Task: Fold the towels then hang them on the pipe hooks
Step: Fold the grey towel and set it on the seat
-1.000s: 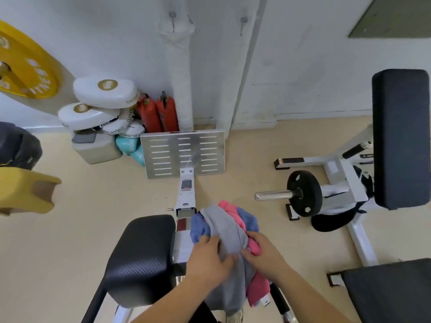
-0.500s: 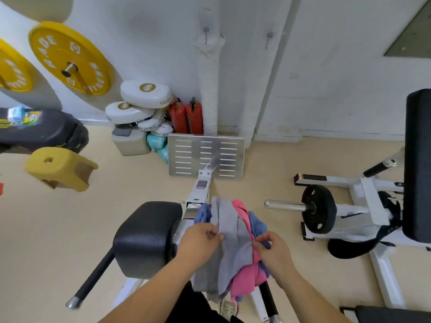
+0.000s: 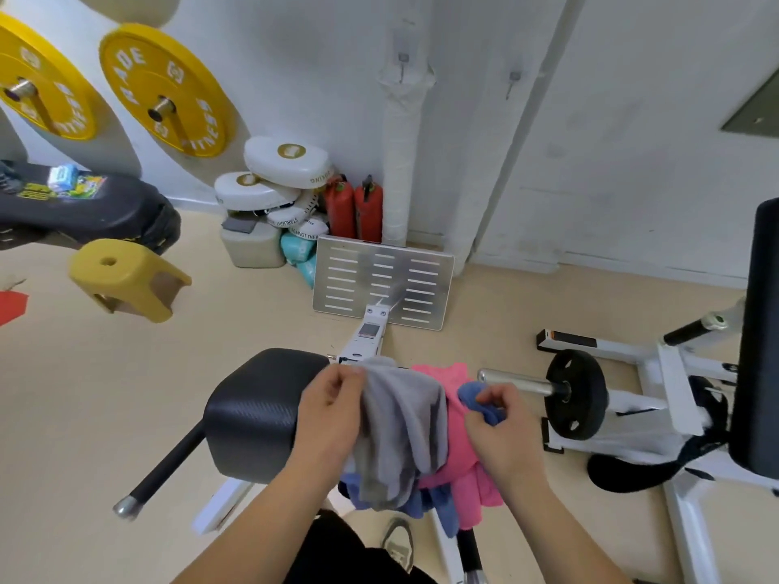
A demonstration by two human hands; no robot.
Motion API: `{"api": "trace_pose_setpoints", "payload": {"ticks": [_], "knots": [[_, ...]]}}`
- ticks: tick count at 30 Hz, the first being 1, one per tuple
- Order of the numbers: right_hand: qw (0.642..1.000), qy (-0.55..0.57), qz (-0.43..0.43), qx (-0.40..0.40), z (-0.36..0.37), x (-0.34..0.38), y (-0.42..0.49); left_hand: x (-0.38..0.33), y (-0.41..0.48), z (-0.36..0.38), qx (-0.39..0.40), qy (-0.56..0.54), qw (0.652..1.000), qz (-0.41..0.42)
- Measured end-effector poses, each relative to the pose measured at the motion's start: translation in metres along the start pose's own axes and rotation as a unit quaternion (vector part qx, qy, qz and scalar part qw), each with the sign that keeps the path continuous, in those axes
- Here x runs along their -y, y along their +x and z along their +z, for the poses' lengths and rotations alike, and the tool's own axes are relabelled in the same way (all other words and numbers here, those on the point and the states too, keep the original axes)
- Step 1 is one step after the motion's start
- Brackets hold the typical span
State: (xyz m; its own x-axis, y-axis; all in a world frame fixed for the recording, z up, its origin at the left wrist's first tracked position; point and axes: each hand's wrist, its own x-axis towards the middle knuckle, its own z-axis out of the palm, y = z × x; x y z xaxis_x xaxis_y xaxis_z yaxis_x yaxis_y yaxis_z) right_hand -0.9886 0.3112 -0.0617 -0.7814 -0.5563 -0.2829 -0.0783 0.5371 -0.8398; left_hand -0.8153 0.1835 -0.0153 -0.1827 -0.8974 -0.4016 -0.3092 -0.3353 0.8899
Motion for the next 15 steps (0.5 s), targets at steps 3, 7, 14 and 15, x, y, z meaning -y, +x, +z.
{"api": "trace_pose_setpoints", "payload": {"ticks": [3,7,14,15], "knots": [[0.996,-0.060,-0.067,0.010,-0.002,0.035,-0.012,-0.019,-0.006,-0.016,-0.032,-0.038,0.999,0.017],[0.953,-0.232,-0.147,0.126,0.033,0.061,-0.013,-0.010,0.007,-0.035,-0.054,0.007,0.998,0.007],[0.855,-0.383,-0.121,0.329,0.111,-0.012,0.003,0.036,0.012,-0.057,-0.065,0.049,0.989,-0.120],[0.860,-0.374,-0.113,0.329,0.112,-0.015,0.007,0.037,0.011,-0.061,-0.061,0.047,0.990,-0.121]]}}
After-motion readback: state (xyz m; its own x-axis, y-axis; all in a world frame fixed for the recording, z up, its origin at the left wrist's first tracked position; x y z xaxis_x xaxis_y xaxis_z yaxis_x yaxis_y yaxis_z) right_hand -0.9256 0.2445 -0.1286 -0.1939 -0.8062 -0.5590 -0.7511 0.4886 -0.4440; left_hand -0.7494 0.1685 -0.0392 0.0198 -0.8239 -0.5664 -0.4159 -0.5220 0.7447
